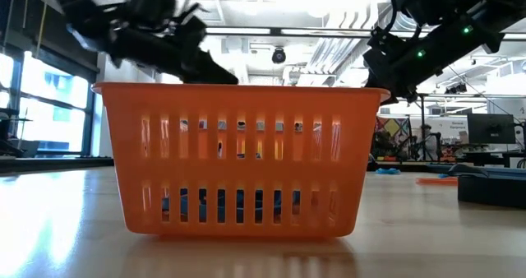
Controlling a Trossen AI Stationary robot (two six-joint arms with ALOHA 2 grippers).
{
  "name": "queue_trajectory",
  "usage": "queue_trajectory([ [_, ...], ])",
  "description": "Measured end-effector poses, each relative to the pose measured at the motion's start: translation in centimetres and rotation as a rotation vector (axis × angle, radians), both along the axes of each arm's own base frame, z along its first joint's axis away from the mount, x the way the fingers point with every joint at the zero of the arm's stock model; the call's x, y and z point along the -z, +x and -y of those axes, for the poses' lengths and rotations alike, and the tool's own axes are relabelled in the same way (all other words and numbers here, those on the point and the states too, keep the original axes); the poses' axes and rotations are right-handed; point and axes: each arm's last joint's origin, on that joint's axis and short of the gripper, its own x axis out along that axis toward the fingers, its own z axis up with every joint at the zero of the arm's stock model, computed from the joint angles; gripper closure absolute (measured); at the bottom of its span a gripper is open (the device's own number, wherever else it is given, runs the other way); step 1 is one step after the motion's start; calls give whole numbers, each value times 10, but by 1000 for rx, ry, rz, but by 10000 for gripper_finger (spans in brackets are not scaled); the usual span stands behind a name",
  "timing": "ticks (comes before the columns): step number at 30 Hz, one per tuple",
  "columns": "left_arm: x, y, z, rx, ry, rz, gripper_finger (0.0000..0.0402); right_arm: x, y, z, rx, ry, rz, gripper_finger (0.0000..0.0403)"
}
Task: Sort rubber bands into baskets
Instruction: Put the blue rubber band into the orange bin
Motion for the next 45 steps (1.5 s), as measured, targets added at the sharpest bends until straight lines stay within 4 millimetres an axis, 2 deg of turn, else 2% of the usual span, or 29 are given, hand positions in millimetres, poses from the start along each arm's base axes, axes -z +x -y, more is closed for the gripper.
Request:
queue_trajectory([
  [7, 21, -26, 12, 9, 19, 59, 376, 0, -1, 7, 72, 54, 48, 403],
  [15, 32, -33, 14, 7, -23, 29, 376, -2, -5, 34, 209, 70, 92, 398],
  [25, 30, -30, 23, 71, 33, 37, 376, -10, -15, 72, 418, 95, 152, 317],
  [32, 26, -27, 29, 96, 38, 85, 377, -16, -30, 100, 598, 147, 63, 289],
  [36, 25, -27, 30, 99, 23, 98, 386, -7, -35, 115, 670, 214, 12, 282],
  [45, 29, -31, 32, 118, 7, 112, 401, 17, -27, 156, 788, 285, -199, 255],
])
